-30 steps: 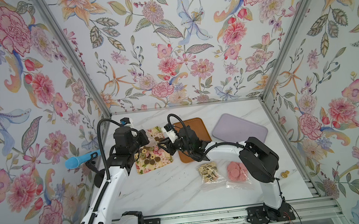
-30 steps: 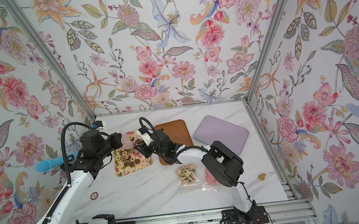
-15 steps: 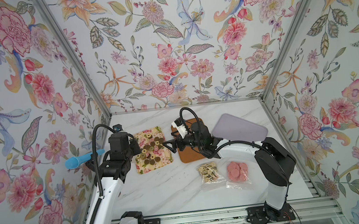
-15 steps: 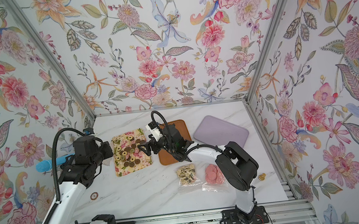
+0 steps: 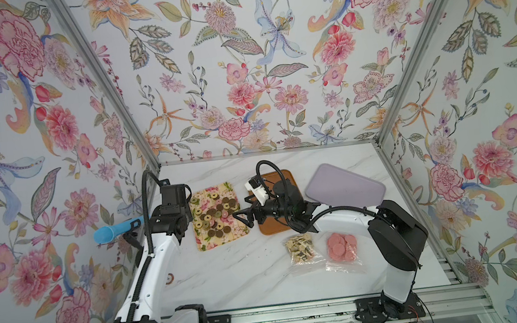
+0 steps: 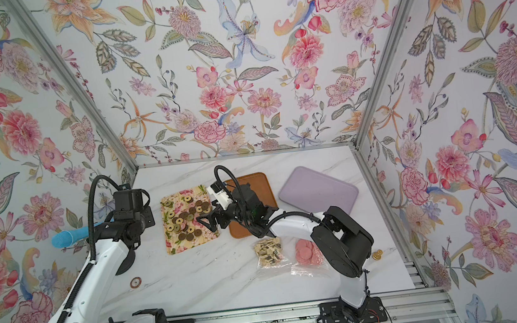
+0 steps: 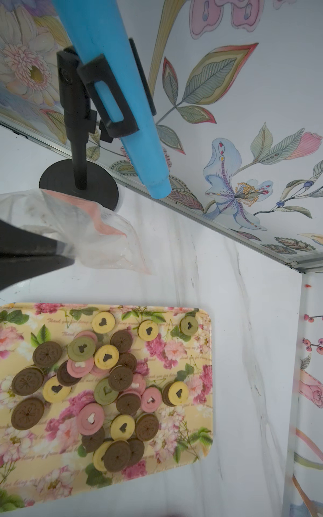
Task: Pour cookies out of the ziploc bag
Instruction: Place the ziploc bag at the center of the board.
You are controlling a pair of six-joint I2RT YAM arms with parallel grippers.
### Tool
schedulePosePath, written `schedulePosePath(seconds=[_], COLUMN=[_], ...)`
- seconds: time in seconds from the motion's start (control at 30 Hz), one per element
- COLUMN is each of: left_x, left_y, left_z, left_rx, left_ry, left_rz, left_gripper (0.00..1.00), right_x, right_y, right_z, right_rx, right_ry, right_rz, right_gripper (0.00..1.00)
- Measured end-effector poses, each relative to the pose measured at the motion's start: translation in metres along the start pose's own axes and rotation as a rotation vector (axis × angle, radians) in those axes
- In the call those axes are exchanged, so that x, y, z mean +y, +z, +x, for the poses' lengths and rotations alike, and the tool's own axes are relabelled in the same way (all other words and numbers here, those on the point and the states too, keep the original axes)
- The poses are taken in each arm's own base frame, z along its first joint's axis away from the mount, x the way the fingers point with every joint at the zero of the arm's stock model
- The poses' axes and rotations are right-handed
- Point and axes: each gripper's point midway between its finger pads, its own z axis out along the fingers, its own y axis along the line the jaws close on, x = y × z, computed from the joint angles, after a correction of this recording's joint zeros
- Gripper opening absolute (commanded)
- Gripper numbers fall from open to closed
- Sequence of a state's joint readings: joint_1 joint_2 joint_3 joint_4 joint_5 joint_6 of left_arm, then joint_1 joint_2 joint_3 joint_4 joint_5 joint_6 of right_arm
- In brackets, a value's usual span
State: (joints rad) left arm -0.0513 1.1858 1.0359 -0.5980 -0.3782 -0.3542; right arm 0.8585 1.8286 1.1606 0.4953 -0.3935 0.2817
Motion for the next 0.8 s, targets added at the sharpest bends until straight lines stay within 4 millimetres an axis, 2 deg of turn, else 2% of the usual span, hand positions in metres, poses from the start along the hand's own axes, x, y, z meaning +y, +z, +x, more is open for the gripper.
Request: schedulePosePath(seconds=[0.1,0.23,0.3,0.4,0.5,0.57,0.7,0.8], left_x=[-0.003,-0.008,-0.012,-0.016,-0.022,-0.034,-0.071,-0.098], left_y=[0.001,-0.001,-0.003,-0.010,-0.025,-0.044,-0.076,-0.088], left_z=[-0.004,0.005,0.017,0.044,0.060,0.062,0.076,0.107], left_rx=[0.000,0.035,0.062,0.120,0.141,0.120,0.110,0.157], left_ry=[0.020,0.040,0.041,0.037,0.015,-0.008,-0.007,0.030], left_rz=[0.009,0.027,0.034,0.047,0.084,0.143,0.278,0.341], left_gripper=[0.00,0.00,0.00,0.00,0.00,0.00,0.00,0.00], right_x=[-0.004,-0.012,-0.015,-0.015,-0.014,-0.013,-0.010,-0.006], right_y=[-0.002,-0.005,-0.006,-0.006,-0.006,-0.006,-0.011,-0.018], right_z=[0.002,0.007,0.008,0.008,0.006,0.006,0.005,0.002], right_rx=[0.003,0.011,0.012,0.009,0.005,0.005,0.001,-0.007], right_ry=[0.006,0.016,0.022,0.028,0.033,0.033,0.031,0.027], right_rz=[0.001,0.015,0.021,0.020,0.012,0.010,0.009,0.009], right_gripper=[1.00,1.00,1.00,1.00,1.00,1.00,1.00,1.00])
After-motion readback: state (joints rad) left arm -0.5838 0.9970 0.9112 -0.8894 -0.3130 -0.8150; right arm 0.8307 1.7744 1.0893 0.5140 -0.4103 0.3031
